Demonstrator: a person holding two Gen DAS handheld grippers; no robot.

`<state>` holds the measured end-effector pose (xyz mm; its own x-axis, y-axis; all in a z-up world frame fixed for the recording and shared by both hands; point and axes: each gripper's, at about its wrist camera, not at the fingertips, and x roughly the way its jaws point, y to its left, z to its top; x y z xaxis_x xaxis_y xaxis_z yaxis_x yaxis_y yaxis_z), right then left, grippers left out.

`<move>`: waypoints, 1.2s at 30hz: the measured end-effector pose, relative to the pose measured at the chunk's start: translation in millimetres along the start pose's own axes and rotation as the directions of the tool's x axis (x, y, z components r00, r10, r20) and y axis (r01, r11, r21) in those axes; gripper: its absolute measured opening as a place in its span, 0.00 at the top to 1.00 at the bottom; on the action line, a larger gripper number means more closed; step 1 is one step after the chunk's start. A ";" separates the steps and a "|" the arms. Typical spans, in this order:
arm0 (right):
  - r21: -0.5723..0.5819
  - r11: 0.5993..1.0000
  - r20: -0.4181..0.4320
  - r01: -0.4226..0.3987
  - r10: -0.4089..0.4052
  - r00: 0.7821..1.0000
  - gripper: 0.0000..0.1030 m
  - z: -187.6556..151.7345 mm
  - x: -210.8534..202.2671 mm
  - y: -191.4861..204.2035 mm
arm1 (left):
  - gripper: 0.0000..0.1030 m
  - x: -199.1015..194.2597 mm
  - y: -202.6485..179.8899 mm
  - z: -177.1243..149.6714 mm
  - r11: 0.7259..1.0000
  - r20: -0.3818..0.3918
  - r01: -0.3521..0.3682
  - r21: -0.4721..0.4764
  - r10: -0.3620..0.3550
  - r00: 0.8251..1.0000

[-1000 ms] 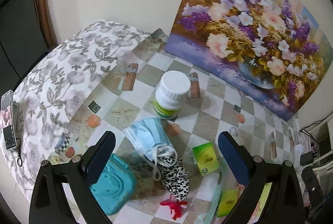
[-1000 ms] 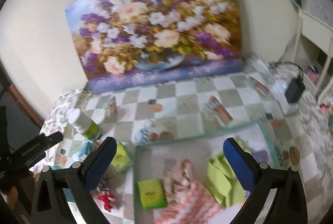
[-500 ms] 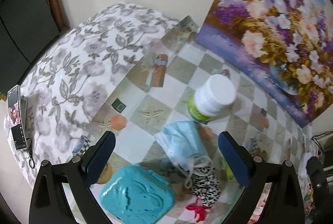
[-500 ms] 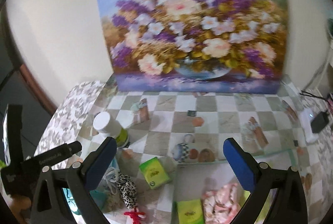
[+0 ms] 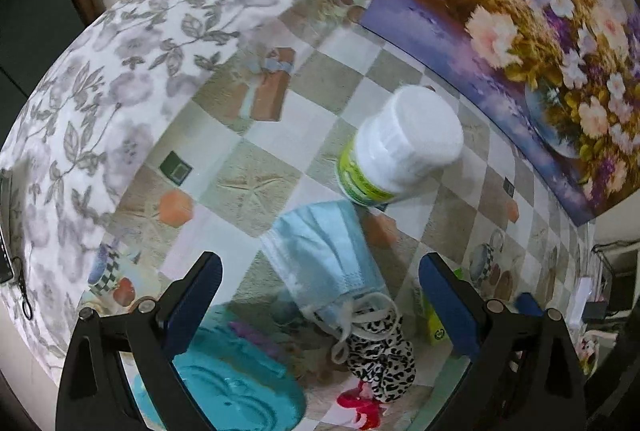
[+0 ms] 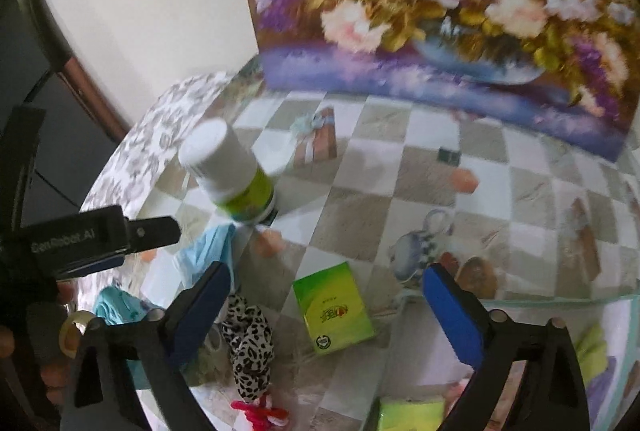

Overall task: Organize soft objects
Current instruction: 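Grasp the blue face mask with the left tool while the right tool grasps the green box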

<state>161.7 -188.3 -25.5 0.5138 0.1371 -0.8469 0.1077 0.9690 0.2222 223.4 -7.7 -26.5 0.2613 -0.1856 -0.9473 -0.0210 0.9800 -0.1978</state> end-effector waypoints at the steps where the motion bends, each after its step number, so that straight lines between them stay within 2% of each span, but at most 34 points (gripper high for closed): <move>1: 0.008 1.000 -0.013 -0.009 0.009 1.000 0.12 -2.0 5.5 -2.5 | 0.04 1.8 -3.0 -0.8 1.000 0.002 -0.003 0.011 0.003 1.000; 4: 0.010 1.000 -0.040 -0.020 0.021 0.999 0.17 -6.0 16.4 -4.9 | 0.04 9.4 -12.9 -4.0 0.999 -0.003 -0.003 0.039 0.003 1.000; 11: 0.002 0.999 -0.080 -0.033 0.033 0.996 0.19 -11.4 34.5 -5.2 | 0.06 27.5 -19.0 -5.2 0.998 -0.014 -0.027 0.055 0.028 1.000; 14: -0.010 0.999 -0.089 -0.040 0.039 0.995 0.19 -13.5 39.9 -3.1 | 0.13 32.6 -18.7 -4.7 0.998 -0.016 -0.034 0.054 0.035 0.999; 20: -0.044 0.999 -0.096 -0.029 0.024 0.995 0.26 -14.5 45.5 1.2 | 0.21 42.9 -21.2 -5.1 0.996 -0.026 -0.058 0.065 0.059 0.998; 25: -0.068 0.997 -0.109 -0.043 0.035 0.993 0.29 -17.0 49.7 6.8 | 0.23 50.3 -23.3 -4.6 0.995 -0.027 -0.080 0.068 0.082 0.996; 28: -0.062 0.997 -0.109 -0.049 0.042 0.993 0.30 -17.9 51.0 5.6 | 0.28 49.6 -24.5 -4.8 0.993 -0.013 -0.091 0.075 0.093 0.996; 30: -0.052 0.998 -0.116 -0.037 0.031 0.993 0.32 -19.1 53.9 3.5 | 0.29 50.6 -26.1 -6.1 0.991 -0.008 -0.101 0.083 0.102 0.995; 32: -0.055 0.998 -0.125 -0.021 0.014 0.992 0.39 -20.9 58.1 2.3 | 0.30 52.2 -29.3 -6.4 0.990 -0.006 -0.107 0.090 0.108 0.994; 36: -0.075 0.997 -0.121 0.002 -0.011 0.993 0.41 -21.8 59.1 4.5 | 0.39 57.4 -36.5 -8.4 0.987 -0.003 -0.121 0.106 0.122 0.993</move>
<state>174.1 -171.3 -85.1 0.4058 0.1501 -0.9016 0.0447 0.9820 0.1836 231.1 -54.8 -75.7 0.2539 -0.0647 -0.9651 0.0495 0.9973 -0.0538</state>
